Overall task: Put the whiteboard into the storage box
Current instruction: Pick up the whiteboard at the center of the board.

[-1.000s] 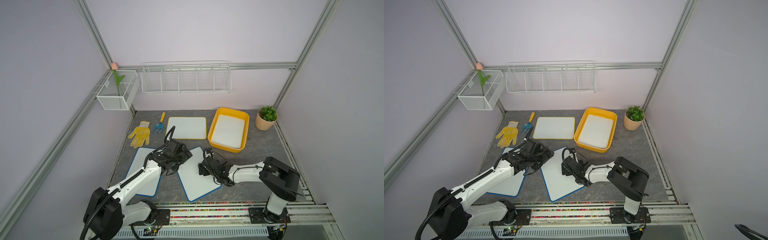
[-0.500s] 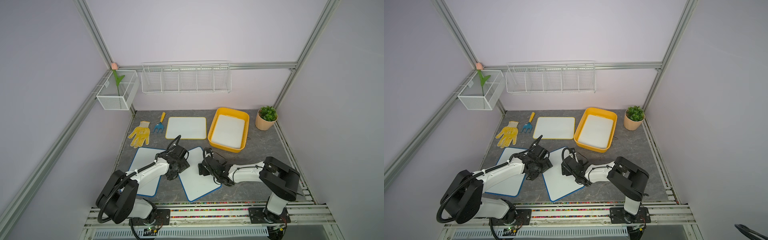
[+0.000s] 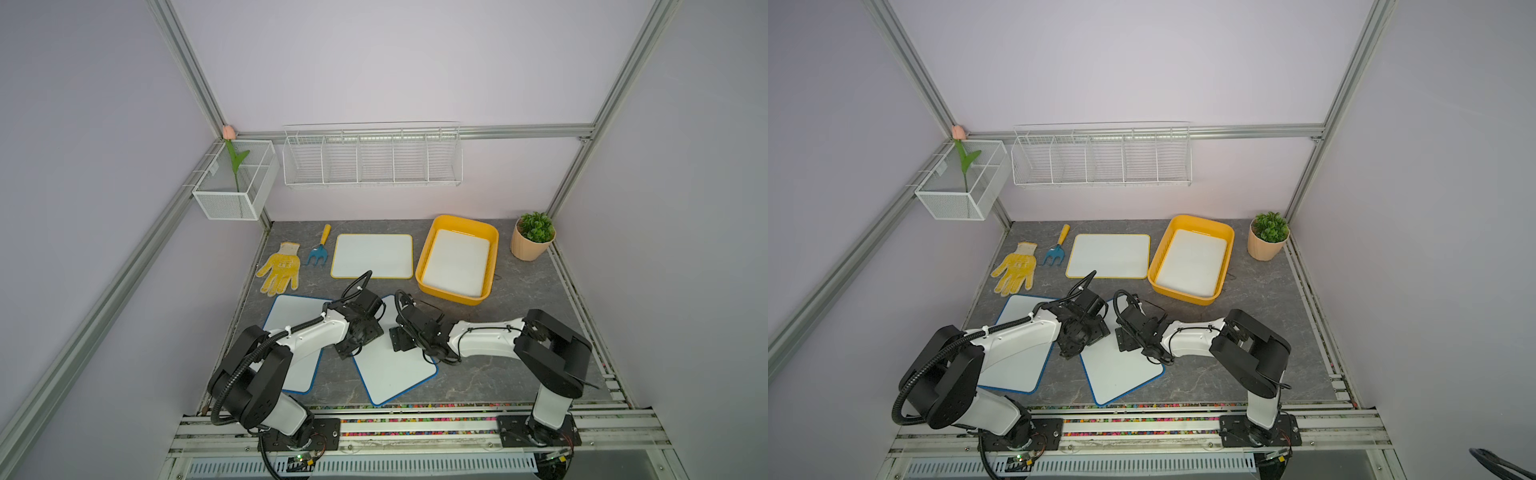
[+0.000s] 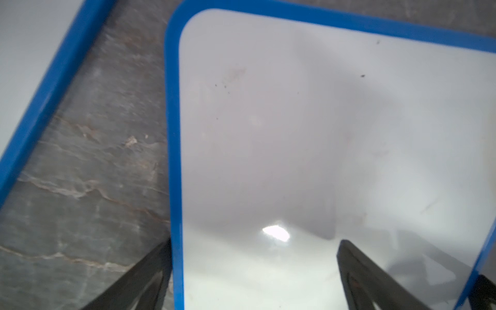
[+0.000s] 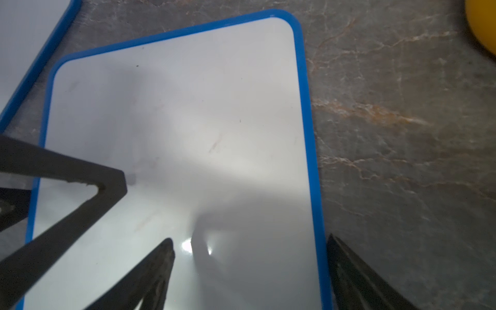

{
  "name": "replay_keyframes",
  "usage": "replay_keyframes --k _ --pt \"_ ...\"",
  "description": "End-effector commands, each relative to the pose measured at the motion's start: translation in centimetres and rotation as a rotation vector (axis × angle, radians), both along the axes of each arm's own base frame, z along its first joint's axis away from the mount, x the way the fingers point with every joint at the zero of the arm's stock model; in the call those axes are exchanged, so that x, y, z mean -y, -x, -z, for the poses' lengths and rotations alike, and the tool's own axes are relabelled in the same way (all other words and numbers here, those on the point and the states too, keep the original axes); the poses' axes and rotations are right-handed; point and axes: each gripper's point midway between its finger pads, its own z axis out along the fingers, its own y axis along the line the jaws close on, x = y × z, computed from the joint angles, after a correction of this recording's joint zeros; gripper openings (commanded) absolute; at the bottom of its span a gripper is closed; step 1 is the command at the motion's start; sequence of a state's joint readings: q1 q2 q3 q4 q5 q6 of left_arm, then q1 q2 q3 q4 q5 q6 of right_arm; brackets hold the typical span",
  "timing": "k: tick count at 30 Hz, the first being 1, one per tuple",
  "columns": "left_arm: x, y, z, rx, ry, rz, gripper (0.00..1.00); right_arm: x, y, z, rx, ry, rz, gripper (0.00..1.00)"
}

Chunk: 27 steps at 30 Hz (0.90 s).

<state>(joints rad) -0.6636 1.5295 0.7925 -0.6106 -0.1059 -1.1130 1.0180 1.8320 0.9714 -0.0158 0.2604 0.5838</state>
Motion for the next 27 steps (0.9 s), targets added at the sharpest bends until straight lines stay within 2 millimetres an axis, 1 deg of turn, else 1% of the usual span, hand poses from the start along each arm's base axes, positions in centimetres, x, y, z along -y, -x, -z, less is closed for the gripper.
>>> replay_keyframes --k 1,5,9,12,17,21,23,24,27 --pt "1.2 0.5 3.6 -0.046 0.058 0.003 0.96 1.9 6.2 6.7 -0.324 0.120 -0.120 0.90" --pt "1.3 0.5 3.8 -0.045 0.063 -0.001 0.96 2.4 6.2 7.2 -0.353 0.169 -0.140 0.90" --pt "1.6 0.3 3.7 -0.043 0.071 0.000 0.96 2.0 6.5 7.6 -0.378 0.153 -0.172 0.90" --pt "1.5 0.3 3.8 -0.048 0.066 -0.006 0.96 1.5 6.6 7.5 -0.387 0.118 -0.195 0.91" --pt "1.8 0.4 4.3 -0.052 0.084 -0.001 0.95 0.4 6.6 6.2 -0.429 -0.054 -0.195 0.91" --pt "2.1 0.3 4.4 -0.036 0.103 0.006 0.94 -0.5 7.1 4.9 -0.496 -0.181 -0.201 0.91" --pt "2.0 0.3 4.5 -0.026 0.109 0.004 0.93 -1.2 6.9 3.6 -0.514 -0.250 -0.201 0.91" --pt "2.0 0.3 4.5 -0.022 0.111 0.005 0.93 -0.6 7.5 4.0 -0.546 -0.254 -0.190 0.91" --pt "2.0 0.3 4.6 -0.018 0.117 0.006 0.92 -0.6 7.3 3.0 -0.591 -0.302 -0.163 0.91"
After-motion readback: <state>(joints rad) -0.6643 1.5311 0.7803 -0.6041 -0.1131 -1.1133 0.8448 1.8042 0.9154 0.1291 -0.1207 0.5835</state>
